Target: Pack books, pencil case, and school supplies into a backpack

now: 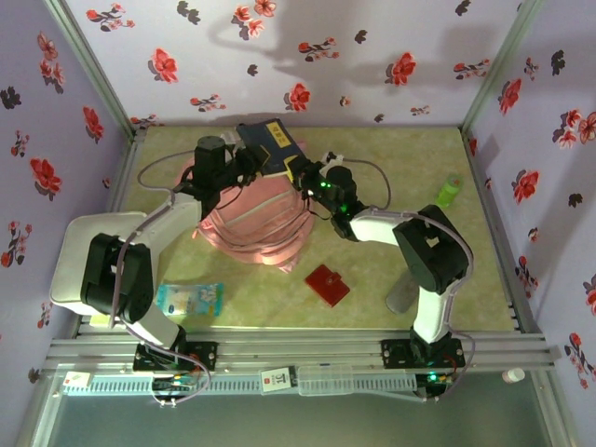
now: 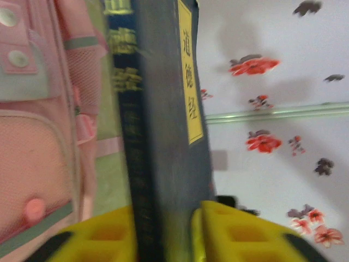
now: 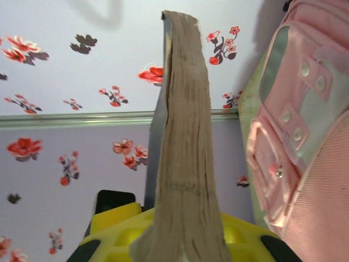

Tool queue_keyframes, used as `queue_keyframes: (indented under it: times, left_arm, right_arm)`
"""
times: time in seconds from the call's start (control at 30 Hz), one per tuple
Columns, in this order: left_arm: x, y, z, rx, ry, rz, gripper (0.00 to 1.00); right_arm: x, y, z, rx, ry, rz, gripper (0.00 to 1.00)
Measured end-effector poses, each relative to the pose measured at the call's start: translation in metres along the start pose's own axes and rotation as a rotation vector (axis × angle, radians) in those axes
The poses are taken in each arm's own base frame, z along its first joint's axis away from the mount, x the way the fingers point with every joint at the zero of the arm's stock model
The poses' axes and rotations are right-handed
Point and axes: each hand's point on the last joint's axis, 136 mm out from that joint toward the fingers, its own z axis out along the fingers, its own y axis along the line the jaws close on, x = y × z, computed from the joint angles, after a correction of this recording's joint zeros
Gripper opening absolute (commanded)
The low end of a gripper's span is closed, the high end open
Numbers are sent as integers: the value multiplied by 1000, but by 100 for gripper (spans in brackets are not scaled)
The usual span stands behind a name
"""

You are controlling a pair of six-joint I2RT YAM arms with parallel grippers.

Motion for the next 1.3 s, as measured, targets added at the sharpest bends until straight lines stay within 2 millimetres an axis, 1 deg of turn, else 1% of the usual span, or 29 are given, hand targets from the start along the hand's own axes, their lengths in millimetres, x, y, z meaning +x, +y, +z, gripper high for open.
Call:
queue_keyframes:
  times: [0.07,0.17,0.23,0.37,0.5,0.57,0.63,0.7,0.77,0.9,1.0,1.1,1.23,1.3]
  left_arm:
    - [7,7,-3,-36,24,37,56]
    - [15,14,-12,-89,56,106,74]
    - [19,19,-18,-130,84,174,84]
    - [27,33,-27,-219,152,305,91]
    - [32,46,-37,-315,208,465,97]
    - [35,53,-41,-357,233,546,100]
    - [41,60,-44,-401,262,632,100]
    - [49,65,-46,-436,295,722,100]
    - [58,68,-47,-464,334,810,100]
    - [79,72,-40,-520,424,987,99]
    - [92,83,-34,-574,495,1089,94]
    - [98,98,-29,-632,554,1151,86]
    - [97,119,-23,-725,605,1194,74]
    - [94,126,-20,-763,616,1203,70]
  right_arm:
    - [-3,-4,-5,29,-10,-25,9]
    - [-7,-13,-19,84,-22,-67,8]
    - [-14,-17,-30,123,-38,-103,8]
    - [-35,-18,-52,193,-88,-183,8]
    - [-54,-9,-78,265,-152,-286,8]
    - [-59,-4,-89,299,-176,-334,8]
    - [-61,-1,-98,332,-192,-375,8]
    - [-64,-3,-106,366,-204,-401,8]
    - [-66,-9,-113,403,-213,-416,8]
    - [-67,-30,-123,481,-214,-418,8]
    - [-65,-43,-129,522,-205,-410,9]
    - [-65,-50,-132,545,-200,-406,9]
    - [-66,-51,-133,551,-206,-407,9]
    - [-66,-51,-133,555,-210,-404,9]
